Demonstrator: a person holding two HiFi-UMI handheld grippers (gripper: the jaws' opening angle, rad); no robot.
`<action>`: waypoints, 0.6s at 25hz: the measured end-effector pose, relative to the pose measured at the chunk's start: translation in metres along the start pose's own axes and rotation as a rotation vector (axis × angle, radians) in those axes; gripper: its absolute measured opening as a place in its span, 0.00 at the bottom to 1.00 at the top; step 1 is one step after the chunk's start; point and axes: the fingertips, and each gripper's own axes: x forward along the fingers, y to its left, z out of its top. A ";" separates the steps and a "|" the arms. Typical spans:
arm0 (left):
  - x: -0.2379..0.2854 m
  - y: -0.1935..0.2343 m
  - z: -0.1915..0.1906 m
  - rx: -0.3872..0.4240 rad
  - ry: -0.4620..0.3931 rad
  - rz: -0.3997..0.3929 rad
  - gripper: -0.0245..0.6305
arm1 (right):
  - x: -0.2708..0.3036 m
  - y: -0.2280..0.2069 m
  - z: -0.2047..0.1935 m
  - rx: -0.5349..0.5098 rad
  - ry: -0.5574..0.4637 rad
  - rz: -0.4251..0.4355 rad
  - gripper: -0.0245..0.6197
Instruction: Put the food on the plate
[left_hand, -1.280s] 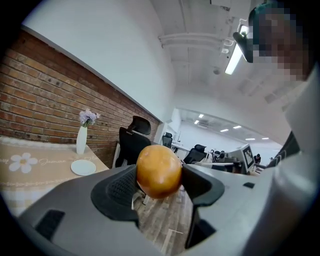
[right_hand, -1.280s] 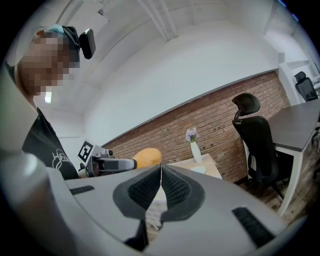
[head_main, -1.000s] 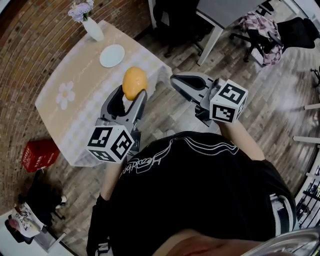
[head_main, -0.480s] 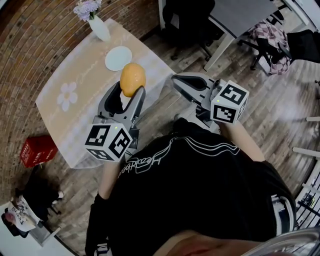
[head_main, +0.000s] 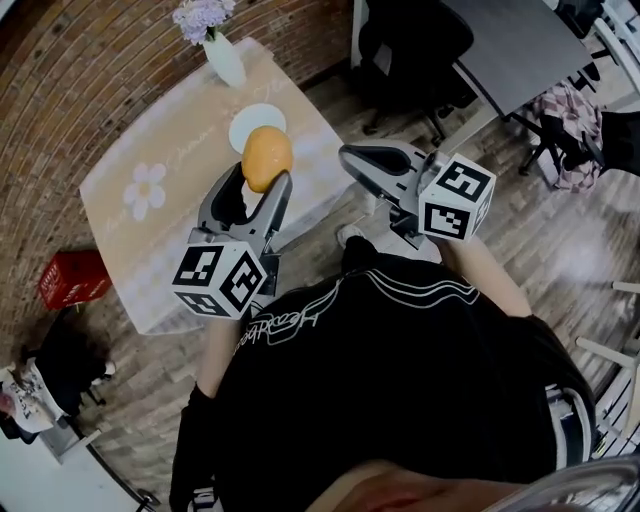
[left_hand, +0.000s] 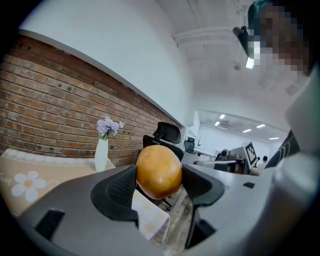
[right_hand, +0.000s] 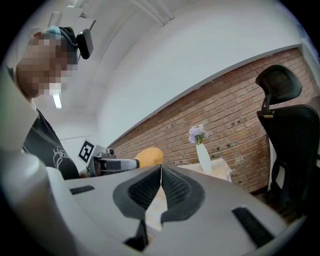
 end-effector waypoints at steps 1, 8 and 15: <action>0.005 0.005 0.002 -0.003 -0.003 0.013 0.47 | 0.005 -0.006 0.003 -0.004 0.005 0.012 0.03; 0.036 0.041 0.010 -0.039 -0.007 0.108 0.47 | 0.037 -0.046 0.017 -0.007 0.049 0.084 0.03; 0.066 0.075 0.006 -0.082 0.018 0.196 0.47 | 0.070 -0.078 0.025 0.012 0.078 0.164 0.03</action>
